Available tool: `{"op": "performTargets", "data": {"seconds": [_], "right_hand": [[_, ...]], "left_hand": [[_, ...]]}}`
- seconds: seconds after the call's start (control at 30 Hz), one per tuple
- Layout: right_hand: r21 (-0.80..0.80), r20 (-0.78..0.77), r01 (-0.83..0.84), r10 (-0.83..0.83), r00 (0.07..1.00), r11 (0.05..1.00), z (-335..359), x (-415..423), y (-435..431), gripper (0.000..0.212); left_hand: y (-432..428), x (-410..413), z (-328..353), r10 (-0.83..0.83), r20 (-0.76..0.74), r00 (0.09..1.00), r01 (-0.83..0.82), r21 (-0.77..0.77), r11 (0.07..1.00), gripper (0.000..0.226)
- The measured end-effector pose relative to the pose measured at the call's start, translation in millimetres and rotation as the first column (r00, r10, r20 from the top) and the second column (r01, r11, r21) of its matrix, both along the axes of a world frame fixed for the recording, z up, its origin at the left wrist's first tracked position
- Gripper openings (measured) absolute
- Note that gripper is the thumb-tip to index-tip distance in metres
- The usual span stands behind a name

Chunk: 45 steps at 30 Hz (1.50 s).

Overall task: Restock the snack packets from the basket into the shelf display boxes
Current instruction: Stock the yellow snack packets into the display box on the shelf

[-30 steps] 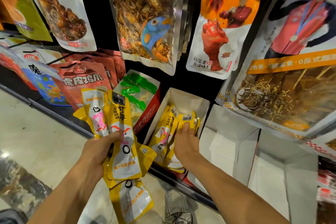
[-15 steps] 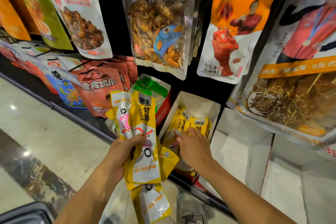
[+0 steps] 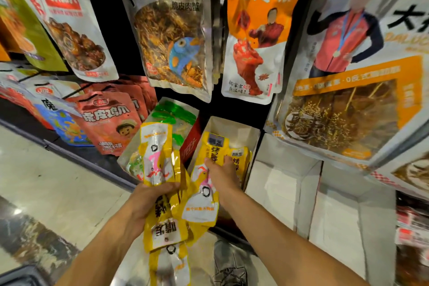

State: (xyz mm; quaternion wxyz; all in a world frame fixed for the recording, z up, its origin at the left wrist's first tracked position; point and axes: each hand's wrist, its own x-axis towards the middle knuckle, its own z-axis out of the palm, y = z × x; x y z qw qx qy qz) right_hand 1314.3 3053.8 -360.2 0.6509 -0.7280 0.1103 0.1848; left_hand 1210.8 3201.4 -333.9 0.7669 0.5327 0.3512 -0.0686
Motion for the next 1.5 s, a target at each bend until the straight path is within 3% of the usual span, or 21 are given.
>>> {"op": "performTargets", "data": {"seconds": [0.17, 0.23, 0.3, 0.33, 0.4, 0.43, 0.57, 0.67, 0.73, 0.8, 0.87, 0.97, 1.03, 1.1, 1.13, 1.2, 1.27, 1.33, 1.4, 1.5], "right_hand": [[-0.162, -0.016, 0.172, -0.177, 0.984, 0.972, -31, 22, -20, 0.062], [-0.196, 0.012, 0.158, -0.159, 0.987, 0.968, -40, 29, -9, 0.063], [-0.28, 0.127, 0.046, -0.01, 0.992, 0.959, -52, 35, 10, 0.07], [-0.395, 0.174, -0.024, 0.1, 0.98, 0.918, -61, 38, 19, 0.071], [-0.676, 0.196, -0.071, 0.271, 0.942, 0.733, -80, 44, 28, 0.068], [-0.742, 0.196, -0.065, 0.308, 0.931, 0.668, -88, 47, 27, 0.068], [-0.814, 0.102, -0.15, 0.393, 0.914, 0.561, -108, 47, 22, 0.07], [-0.797, 0.113, -0.16, 0.403, 0.908, 0.583, -102, 38, 29, 0.068], [-0.736, 0.284, -0.038, 0.359, 0.889, 0.676, -86, 33, 29, 0.062], [-0.55, 0.344, -0.059, 0.29, 0.893, 0.833, -67, 24, 26, 0.056], [-0.25, 0.192, -0.242, 0.293, 0.937, 0.938, -47, 10, 24, 0.05], [0.003, 0.06, -0.381, 0.38, 0.923, 0.925, -18, -6, 25, 0.043], [0.01, 0.094, -0.371, 0.368, 0.925, 0.929, -1, -8, 28, 0.044], [-0.142, 0.242, -0.343, 0.369, 0.897, 0.929, 17, -4, 27, 0.058], [-0.293, 0.369, -0.347, 0.44, 0.818, 0.891, 26, -1, 24, 0.069], [-0.654, 0.486, -0.35, 0.728, 0.484, 0.67, 44, 9, 18, 0.093], [-0.916, 0.292, -0.254, 0.951, 0.101, 0.309, 59, 19, 18, 0.101], [-0.991, 0.103, -0.094, 0.986, -0.128, 0.092, 65, 25, 21, 0.089], [-0.999, 0.04, 0.003, 0.971, -0.238, 0.042, 66, 31, 22, 0.068], [-0.993, 0.062, 0.071, 0.945, -0.32, 0.089, 66, 46, 17, 0.037]], "left_hand": [[2, -1, 0, 0.099, -0.034, 0.994, -0.1, -0.013, 0.995, 0.032], [6, -2, 1, 0.123, -0.037, 0.992, -0.123, -0.016, 0.992, 0.027], [10, 1, 0, 0.135, -0.027, 0.991, -0.135, -0.027, 0.99, 0.028], [11, 3, 0, 0.136, -0.02, 0.99, -0.137, -0.03, 0.99, 0.03], [12, 9, -2, 0.125, -0.004, 0.992, -0.125, -0.022, 0.992, 0.031], [11, 12, -2, 0.114, 0.006, 0.993, -0.114, -0.018, 0.993, 0.028], [9, 13, -8, 0.079, -0.011, 0.997, -0.079, -0.009, 0.997, 0.025], [14, 9, -13, 0.089, -0.029, 0.996, -0.089, -0.005, 0.996, 0.03], [19, 11, -13, 0.104, -0.023, 0.994, -0.104, 0.013, 0.995, 0.034], [22, 13, -14, 0.11, -0.011, 0.994, -0.11, 0.014, 0.994, 0.042], [23, 11, -15, 0.093, -0.009, 0.996, -0.093, 0.011, 0.996, 0.056], [21, 9, -17, 0.061, -0.012, 0.998, -0.061, 0.011, 0.998, 0.062], [19, 8, -20, -0.008, -0.026, 1.0, 0.008, 0.024, 1.0, 0.075], [13, 7, -17, -0.09, -0.023, 0.996, 0.09, 0.04, 0.995, 0.069], [8, 5, -11, -0.123, -0.022, 0.992, 0.124, 0.053, 0.991, 0.063], [0, 3, -3, -0.185, -0.023, 0.983, 0.186, 0.092, 0.978, 0.052], [-2, 2, -1, -0.243, -0.027, 0.97, 0.244, 0.172, 0.954, 0.046], [-2, 2, -1, -0.295, -0.03, 0.955, 0.293, 0.239, 0.926, 0.048], [-3, 2, -3, -0.35, -0.04, 0.936, 0.347, 0.279, 0.895, 0.056], [-4, 5, -4, -0.453, -0.052, 0.89, 0.444, 0.326, 0.835, 0.064]]}}
